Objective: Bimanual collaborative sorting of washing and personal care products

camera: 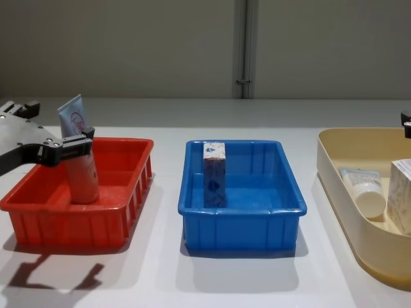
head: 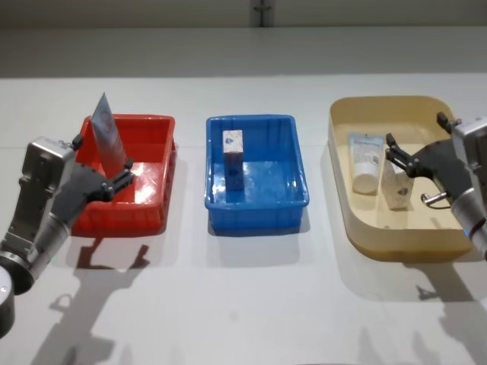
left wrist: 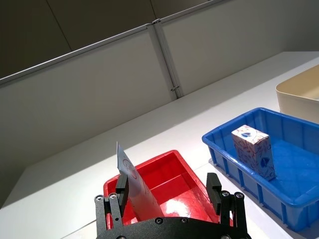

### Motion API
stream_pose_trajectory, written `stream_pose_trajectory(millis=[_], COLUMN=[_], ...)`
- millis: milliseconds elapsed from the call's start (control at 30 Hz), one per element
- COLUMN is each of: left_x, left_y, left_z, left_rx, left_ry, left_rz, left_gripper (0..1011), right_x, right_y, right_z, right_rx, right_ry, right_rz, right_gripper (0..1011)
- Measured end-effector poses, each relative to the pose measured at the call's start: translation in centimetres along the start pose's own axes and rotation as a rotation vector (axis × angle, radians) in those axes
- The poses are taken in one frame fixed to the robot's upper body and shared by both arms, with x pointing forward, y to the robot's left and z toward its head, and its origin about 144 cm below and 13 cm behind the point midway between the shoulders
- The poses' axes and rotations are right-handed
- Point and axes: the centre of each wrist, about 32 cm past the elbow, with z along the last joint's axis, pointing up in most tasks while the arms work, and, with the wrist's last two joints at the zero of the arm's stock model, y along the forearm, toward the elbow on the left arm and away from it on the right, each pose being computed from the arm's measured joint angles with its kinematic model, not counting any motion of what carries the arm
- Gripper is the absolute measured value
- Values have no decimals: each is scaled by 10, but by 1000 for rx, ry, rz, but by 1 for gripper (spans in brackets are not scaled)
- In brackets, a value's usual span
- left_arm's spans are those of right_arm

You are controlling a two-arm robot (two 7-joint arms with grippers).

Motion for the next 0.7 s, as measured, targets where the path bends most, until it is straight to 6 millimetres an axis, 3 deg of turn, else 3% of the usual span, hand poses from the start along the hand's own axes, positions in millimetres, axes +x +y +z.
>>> stream_pose_trajectory(millis=[700], left_x=[0], left_y=[0], left_z=[0], left_rx=[0], left_ry=[0], left_rz=[0], left_gripper=[1001], right_x=[13], right_y=[-5], right_z=[4], right_rx=[-32], right_ry=[-73], right_rz=[99], right_gripper=[1001])
